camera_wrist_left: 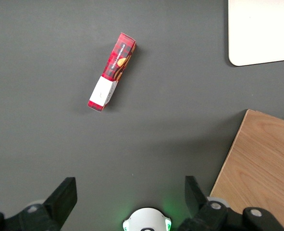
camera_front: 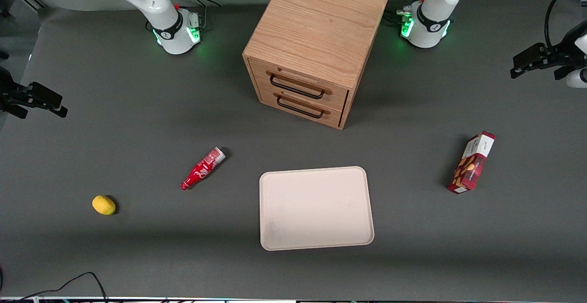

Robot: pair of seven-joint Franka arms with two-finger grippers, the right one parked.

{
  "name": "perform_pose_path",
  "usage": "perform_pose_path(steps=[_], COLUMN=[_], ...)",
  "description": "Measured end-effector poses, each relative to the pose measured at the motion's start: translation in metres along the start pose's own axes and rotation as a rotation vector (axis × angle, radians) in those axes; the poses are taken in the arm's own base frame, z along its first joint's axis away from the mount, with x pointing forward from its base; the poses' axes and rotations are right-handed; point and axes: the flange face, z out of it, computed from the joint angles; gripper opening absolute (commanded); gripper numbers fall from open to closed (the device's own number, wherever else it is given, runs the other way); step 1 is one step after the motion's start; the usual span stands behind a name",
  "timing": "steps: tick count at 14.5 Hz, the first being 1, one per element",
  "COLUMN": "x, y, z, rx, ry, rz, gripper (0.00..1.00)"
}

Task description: Place red cookie box on tray

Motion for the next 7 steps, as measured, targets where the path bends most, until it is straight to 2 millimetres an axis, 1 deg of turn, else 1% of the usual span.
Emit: perform_pose_path(steps=[7], x=[0.0016], y=[-0.0008], z=[0.0012], rx=[0.0], ry=[-0.005], rz=[-0.002], gripper=[1.0])
